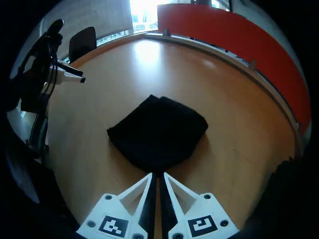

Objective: Fold towel

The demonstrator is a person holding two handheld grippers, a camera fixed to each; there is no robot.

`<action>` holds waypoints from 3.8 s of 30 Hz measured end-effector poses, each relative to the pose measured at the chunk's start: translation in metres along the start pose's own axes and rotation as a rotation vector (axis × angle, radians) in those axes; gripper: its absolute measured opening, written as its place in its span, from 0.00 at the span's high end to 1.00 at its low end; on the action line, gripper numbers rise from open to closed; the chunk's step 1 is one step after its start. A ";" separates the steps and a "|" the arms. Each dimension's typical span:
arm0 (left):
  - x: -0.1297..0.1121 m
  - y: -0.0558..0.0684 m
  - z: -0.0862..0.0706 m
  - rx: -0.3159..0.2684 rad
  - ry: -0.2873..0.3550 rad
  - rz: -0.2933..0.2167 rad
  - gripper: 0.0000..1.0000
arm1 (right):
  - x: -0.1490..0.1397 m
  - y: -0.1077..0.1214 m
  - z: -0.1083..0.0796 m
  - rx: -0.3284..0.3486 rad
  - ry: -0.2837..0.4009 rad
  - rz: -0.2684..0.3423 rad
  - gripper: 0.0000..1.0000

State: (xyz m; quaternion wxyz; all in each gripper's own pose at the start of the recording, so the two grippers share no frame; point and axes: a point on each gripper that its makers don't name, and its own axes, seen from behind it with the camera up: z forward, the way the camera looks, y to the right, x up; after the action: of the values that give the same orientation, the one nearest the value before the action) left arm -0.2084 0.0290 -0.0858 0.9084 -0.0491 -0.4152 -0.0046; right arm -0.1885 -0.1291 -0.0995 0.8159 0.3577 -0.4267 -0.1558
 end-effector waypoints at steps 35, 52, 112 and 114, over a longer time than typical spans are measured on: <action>0.015 0.011 -0.007 -0.026 0.040 0.005 0.06 | 0.162 0.011 -0.079 -0.062 0.275 -0.083 0.95; 0.018 0.013 -0.006 -0.033 0.043 0.018 0.06 | 0.175 0.046 -0.108 -0.109 0.308 -0.040 0.95; 0.029 0.019 0.000 -0.015 0.028 0.041 0.06 | 0.130 0.311 -0.239 -0.464 0.227 0.096 0.95; 0.030 0.020 0.000 -0.015 0.028 0.042 0.06 | 0.128 0.316 -0.242 -0.471 0.221 0.096 0.95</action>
State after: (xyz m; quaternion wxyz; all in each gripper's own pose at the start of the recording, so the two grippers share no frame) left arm -0.1879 0.0498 -0.0651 0.9136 -0.0645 -0.4013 0.0105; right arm 0.0658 0.1282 0.1097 0.9248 0.1521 -0.3034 -0.1718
